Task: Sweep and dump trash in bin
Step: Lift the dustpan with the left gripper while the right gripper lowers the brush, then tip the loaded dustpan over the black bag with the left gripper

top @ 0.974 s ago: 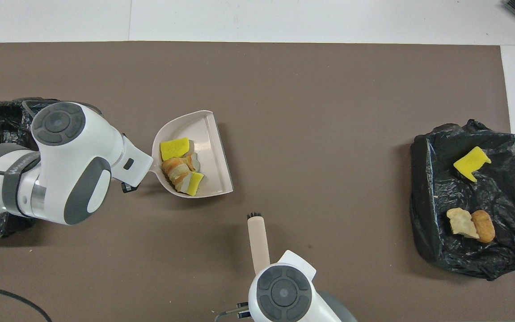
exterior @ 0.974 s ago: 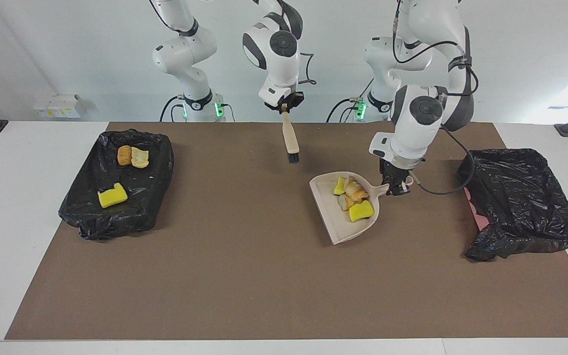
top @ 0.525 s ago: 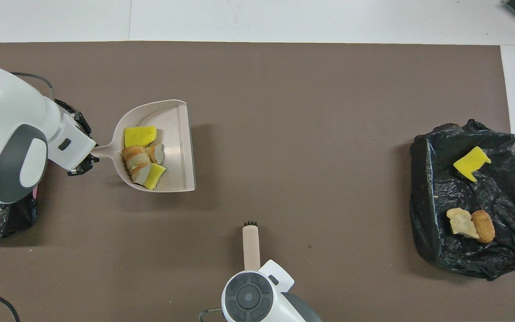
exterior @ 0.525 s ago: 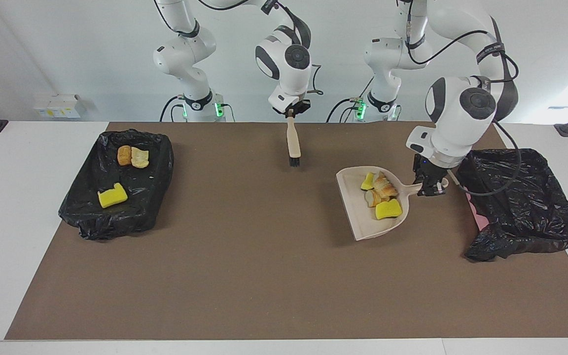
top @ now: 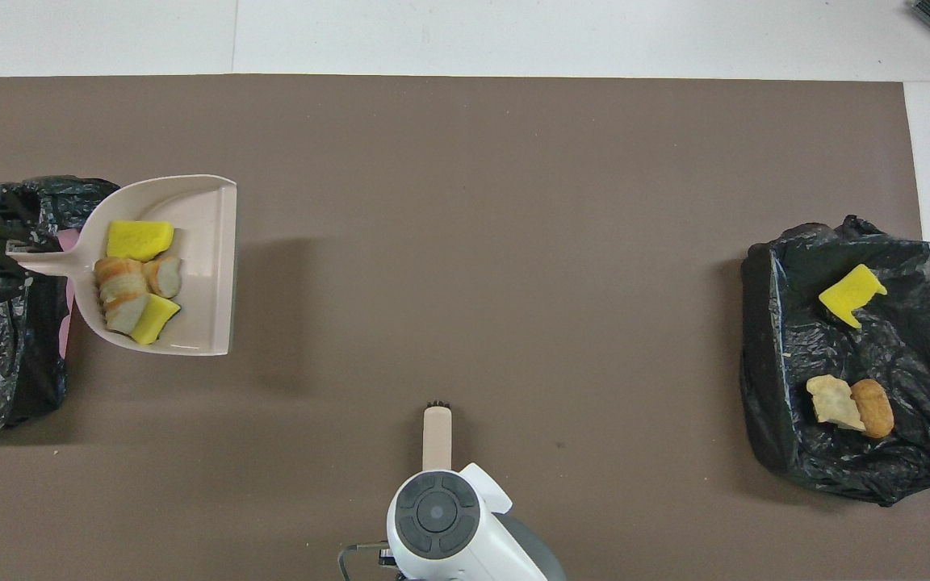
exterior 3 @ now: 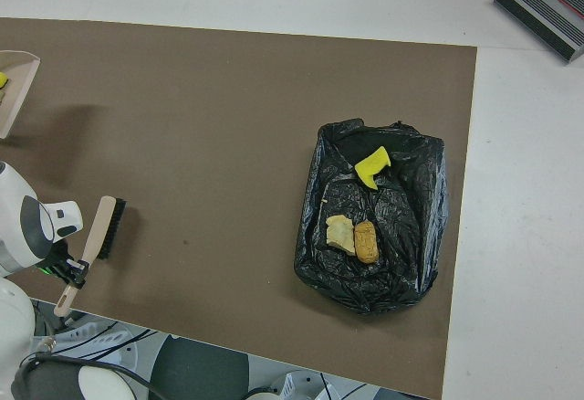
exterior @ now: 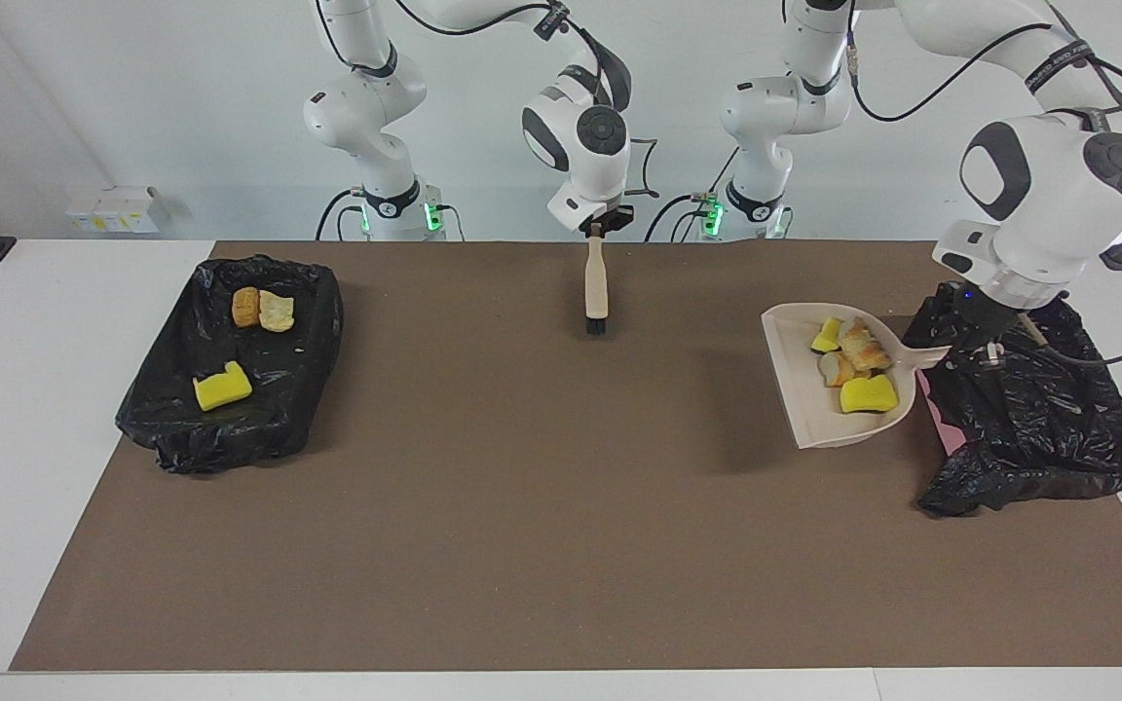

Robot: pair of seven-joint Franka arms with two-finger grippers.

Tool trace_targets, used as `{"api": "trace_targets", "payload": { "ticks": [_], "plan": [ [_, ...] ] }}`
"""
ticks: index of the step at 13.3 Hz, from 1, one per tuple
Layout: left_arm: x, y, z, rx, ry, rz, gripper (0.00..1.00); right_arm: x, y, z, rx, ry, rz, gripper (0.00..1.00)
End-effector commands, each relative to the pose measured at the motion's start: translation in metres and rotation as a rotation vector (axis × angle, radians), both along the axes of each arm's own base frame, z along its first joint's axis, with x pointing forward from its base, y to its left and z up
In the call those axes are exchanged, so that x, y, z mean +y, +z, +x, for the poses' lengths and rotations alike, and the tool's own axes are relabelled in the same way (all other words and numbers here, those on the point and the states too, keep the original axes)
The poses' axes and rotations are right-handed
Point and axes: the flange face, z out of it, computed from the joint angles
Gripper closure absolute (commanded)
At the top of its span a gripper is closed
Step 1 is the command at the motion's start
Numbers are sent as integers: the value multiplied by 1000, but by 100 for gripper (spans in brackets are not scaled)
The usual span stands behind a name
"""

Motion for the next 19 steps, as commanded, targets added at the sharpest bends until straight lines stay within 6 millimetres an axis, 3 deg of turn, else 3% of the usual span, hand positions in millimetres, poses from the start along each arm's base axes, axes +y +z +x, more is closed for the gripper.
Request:
{"api": "trace_targets", "payload": {
  "ticks": [1,7,8,10,12,14,16,18,19],
  "plan": [
    [61,14,-1,1,-34,23,100,2,-10,-10,2,45,34,100],
    [168,24,-10,-57,-33,199,100,-6,-19,-9,-3,73,57,100],
    [182,32,-10,-69,-24,240,100,-6,-19,-9,5,62,61,95],
    [199,38,-7,-85,-25,318,100,-3,-18,-6,4,61,67,56],
    [212,42,-8,-82,-54,413,100,-1,-11,8,-8,43,80,54],
    [217,48,-7,-93,-82,484,100,-6,8,29,-37,6,109,46],
    [220,50,-6,-107,-92,514,100,-26,47,61,-105,-49,160,39],
    [216,53,1,-134,-142,608,100,-70,98,91,-157,-118,202,13],
    [214,55,3,-153,-130,648,100,-97,113,104,-149,-131,200,0]
  ]
}}
